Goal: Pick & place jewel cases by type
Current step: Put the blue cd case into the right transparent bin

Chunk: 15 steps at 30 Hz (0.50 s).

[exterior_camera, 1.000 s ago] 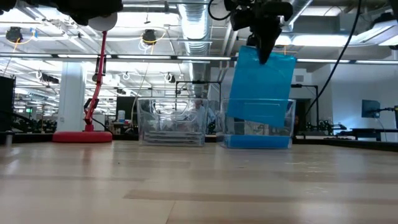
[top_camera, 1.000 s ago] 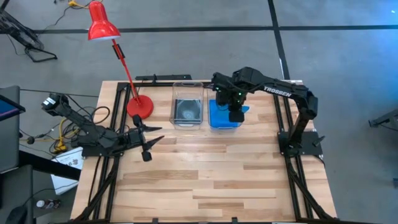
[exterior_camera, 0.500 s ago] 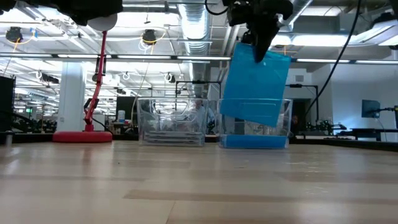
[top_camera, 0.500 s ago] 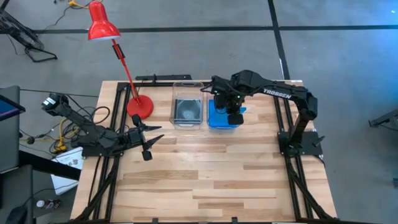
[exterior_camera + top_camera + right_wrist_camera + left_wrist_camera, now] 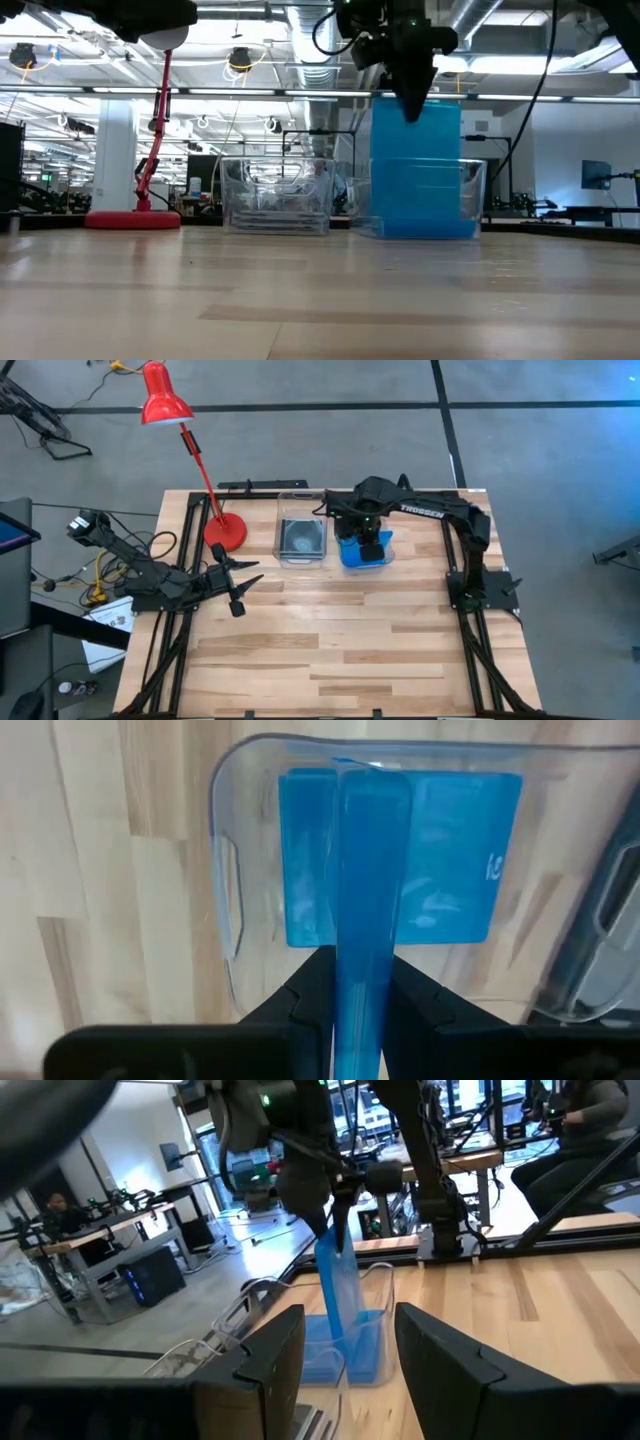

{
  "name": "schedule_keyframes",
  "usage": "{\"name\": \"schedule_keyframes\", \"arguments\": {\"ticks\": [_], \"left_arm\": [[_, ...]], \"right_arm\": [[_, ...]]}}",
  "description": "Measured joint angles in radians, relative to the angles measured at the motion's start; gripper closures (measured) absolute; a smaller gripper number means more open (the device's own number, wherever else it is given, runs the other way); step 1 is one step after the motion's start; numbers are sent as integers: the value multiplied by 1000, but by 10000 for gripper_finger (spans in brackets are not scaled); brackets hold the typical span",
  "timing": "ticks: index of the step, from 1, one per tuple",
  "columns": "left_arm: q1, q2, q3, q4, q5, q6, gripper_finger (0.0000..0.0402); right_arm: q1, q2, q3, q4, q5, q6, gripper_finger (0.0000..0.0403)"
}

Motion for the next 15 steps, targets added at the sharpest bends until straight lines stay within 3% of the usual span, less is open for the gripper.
{"name": "schedule_keyframes", "arguments": {"ticks": [15], "left_arm": [[0,0,0,-3,-8,0,249]], "right_arm": [[20,-2,50,-3,-35,-26,352]]}}
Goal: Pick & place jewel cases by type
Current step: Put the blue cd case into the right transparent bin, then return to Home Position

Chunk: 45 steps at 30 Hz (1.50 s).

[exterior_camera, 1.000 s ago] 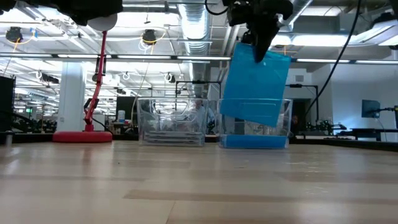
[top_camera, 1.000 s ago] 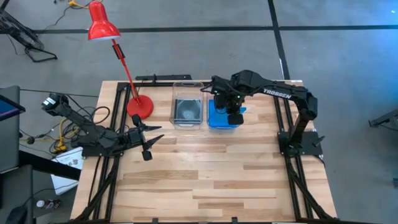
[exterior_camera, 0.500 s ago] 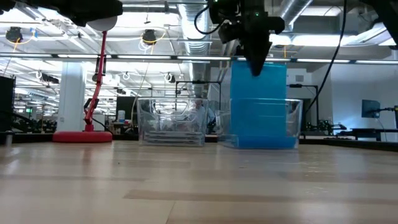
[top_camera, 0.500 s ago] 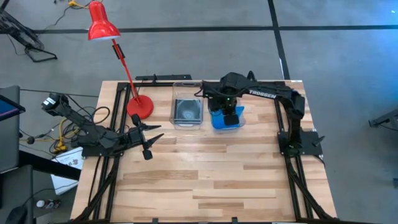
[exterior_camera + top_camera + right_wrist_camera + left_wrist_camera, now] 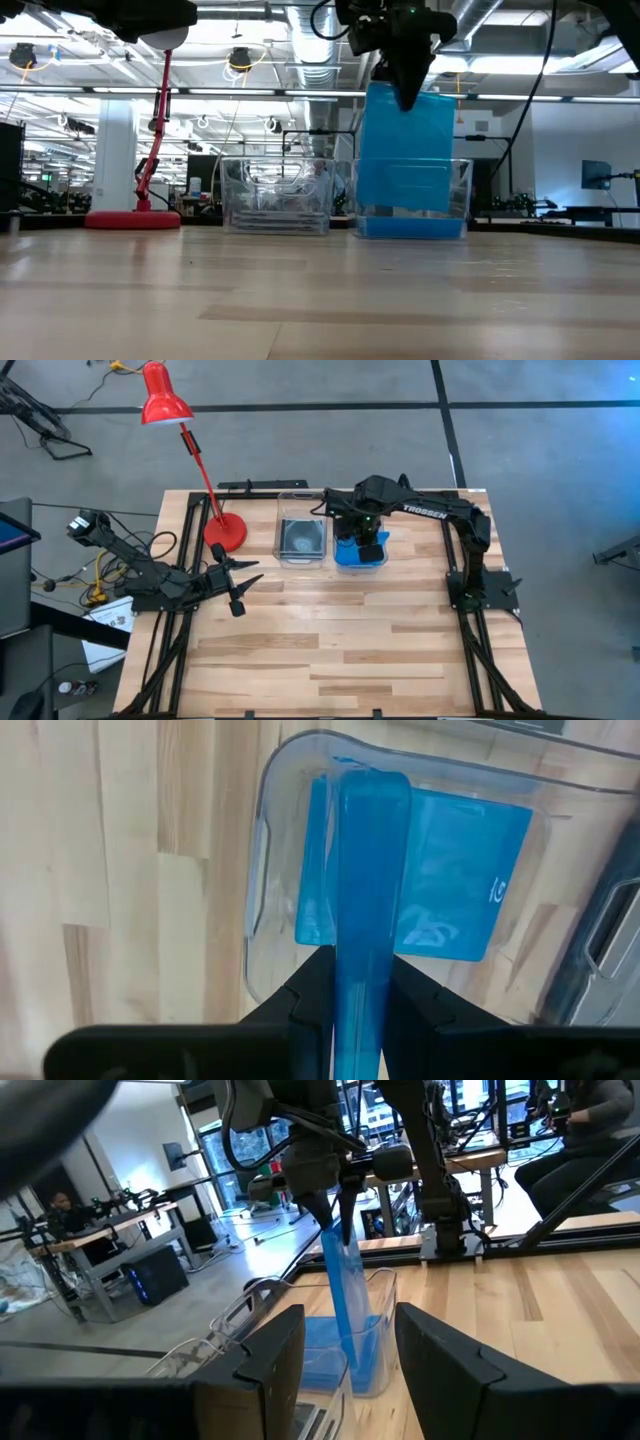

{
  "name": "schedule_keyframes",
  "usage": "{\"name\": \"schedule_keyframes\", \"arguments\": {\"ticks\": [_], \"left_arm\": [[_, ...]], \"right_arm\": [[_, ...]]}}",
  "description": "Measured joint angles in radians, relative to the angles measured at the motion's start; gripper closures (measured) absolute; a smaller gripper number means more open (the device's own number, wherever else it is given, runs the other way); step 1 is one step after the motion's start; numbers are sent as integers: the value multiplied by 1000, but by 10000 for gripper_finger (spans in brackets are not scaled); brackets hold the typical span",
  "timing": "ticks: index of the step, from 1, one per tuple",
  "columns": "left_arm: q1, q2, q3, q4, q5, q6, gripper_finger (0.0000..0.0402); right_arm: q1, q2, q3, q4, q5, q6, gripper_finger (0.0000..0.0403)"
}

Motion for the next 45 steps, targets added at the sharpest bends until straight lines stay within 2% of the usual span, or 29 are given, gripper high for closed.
{"name": "schedule_keyframes", "arguments": {"ticks": [10,14,22,27,32,37,45], "left_arm": [[0,0,0,0,-1,0,249],[0,0,0,0,-1,0,249],[0,0,0,-4,-1,0,249],[0,0,0,-5,-1,0,249],[0,0,0,-6,0,0,249],[0,0,0,-6,0,0,249],[0,0,0,-18,-6,-1,249]], "right_arm": [[0,16,-1,1,-18,27,352],[-2,13,0,3,-21,27,339],[-3,14,0,6,-8,31,280],[-3,14,0,9,141,31,226],[-16,14,0,26,170,35,189],[-30,14,0,63,177,39,182],[-70,14,0,71,245,77,192]]}}
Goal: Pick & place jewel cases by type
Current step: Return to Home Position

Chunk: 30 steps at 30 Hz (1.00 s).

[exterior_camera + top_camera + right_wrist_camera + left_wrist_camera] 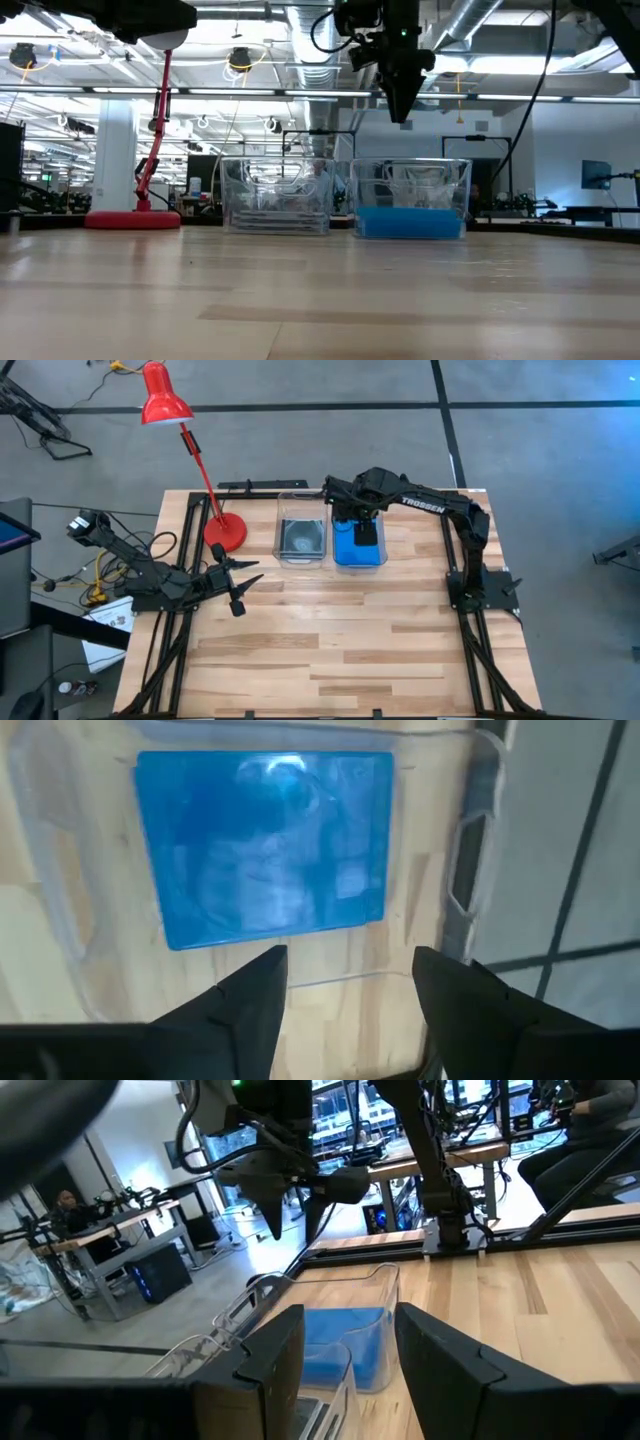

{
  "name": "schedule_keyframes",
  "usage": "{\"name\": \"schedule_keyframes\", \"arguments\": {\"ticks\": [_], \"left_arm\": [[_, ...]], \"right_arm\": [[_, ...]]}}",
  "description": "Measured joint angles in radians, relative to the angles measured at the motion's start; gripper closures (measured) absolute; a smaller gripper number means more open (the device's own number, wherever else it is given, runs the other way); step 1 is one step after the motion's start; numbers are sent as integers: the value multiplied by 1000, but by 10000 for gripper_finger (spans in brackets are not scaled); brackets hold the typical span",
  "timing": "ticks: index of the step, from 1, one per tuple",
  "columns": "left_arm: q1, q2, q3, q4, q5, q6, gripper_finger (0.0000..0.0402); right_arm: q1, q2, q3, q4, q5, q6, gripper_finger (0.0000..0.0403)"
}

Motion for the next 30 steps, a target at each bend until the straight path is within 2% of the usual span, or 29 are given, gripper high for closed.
{"name": "schedule_keyframes", "arguments": {"ticks": [4,8,11,16,20,25,30], "left_arm": [[0,0,0,-3,-1,1,249],[0,0,0,1,-11,21,249],[0,0,1,9,-67,29,249],[0,0,1,6,-199,82,249],[0,-2,1,14,-268,26,249],[12,-57,1,84,-81,114,249],[65,-175,1,147,116,215,249]], "right_arm": [[-16,-7,1,0,4,8,195],[-22,-18,60,-2,-2,37,195],[-24,-50,113,32,-25,74,196],[-25,-166,121,105,-143,81,200],[-19,-292,117,209,-215,80,198],[16,-457,16,403,-263,55,198],[36,-596,-123,531,-266,59,202]]}}
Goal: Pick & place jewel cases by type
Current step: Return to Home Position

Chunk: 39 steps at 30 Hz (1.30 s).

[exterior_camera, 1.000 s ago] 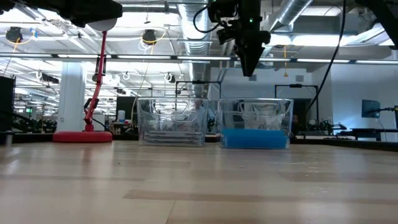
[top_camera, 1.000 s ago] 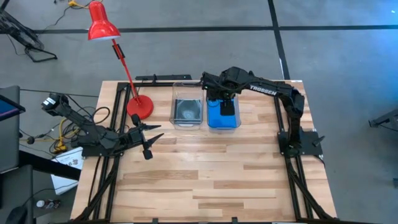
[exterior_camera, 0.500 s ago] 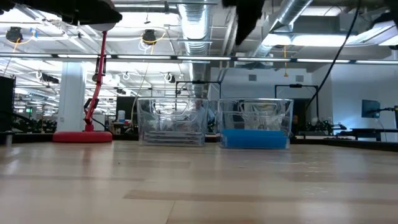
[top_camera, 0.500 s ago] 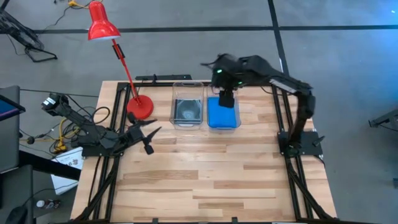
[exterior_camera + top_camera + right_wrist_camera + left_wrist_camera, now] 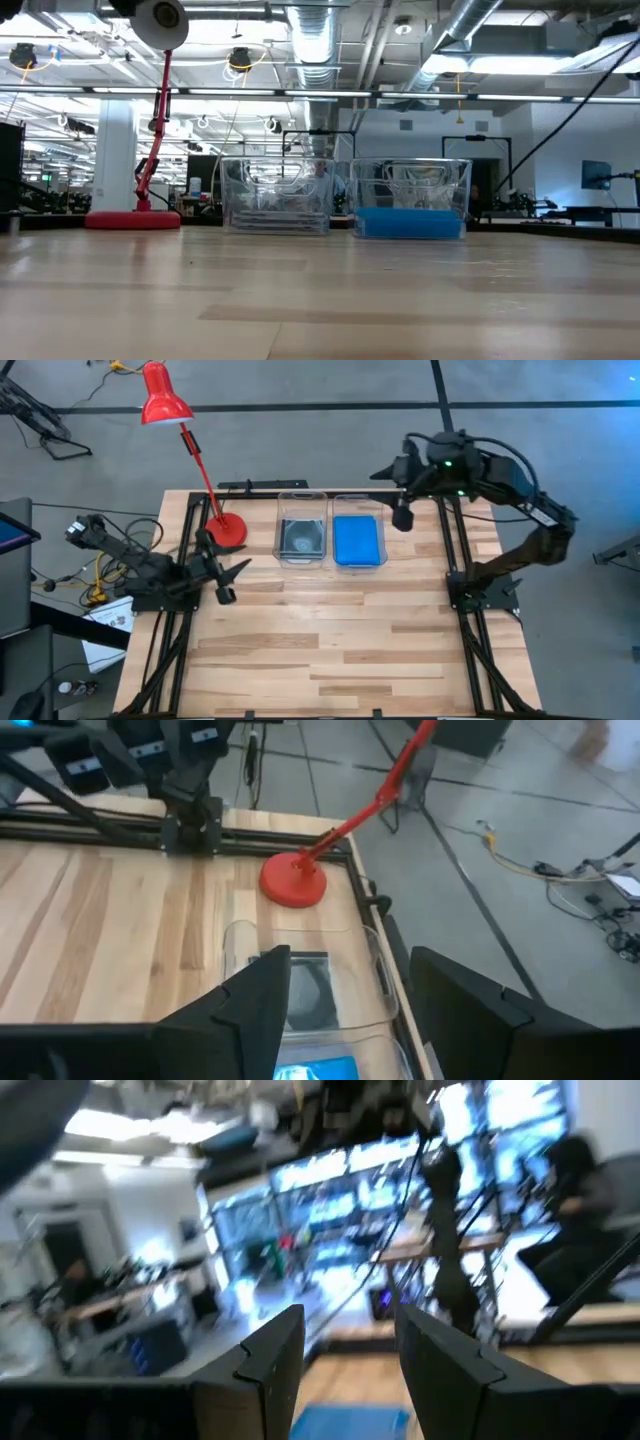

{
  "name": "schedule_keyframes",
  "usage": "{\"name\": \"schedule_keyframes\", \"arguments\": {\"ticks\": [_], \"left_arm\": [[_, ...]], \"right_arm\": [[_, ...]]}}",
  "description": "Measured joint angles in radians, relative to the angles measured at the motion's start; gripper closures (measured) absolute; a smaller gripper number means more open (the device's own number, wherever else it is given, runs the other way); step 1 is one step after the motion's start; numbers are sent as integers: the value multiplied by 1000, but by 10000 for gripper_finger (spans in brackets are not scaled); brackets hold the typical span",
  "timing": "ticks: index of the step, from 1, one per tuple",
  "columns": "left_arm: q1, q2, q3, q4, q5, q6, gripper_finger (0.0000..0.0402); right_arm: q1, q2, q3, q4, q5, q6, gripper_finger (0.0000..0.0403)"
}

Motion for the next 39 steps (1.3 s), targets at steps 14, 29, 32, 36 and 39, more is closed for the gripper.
{"name": "schedule_keyframes", "arguments": {"ticks": [14,29,32,36,39], "left_arm": [[316,-163,0,-88,491,-95,249],[493,-413,-10,-506,618,-273,249],[493,-467,-61,-501,618,-293,249],[493,-551,-142,-463,615,-312,249],[493,-589,-191,-453,614,-330,249]], "right_arm": [[24,-212,-388,358,4,53,206],[150,-597,-940,757,154,132,209],[173,-650,-1057,850,175,138,209],[175,-685,-1182,933,194,163,210],[175,-696,-1246,987,195,182,212]]}}
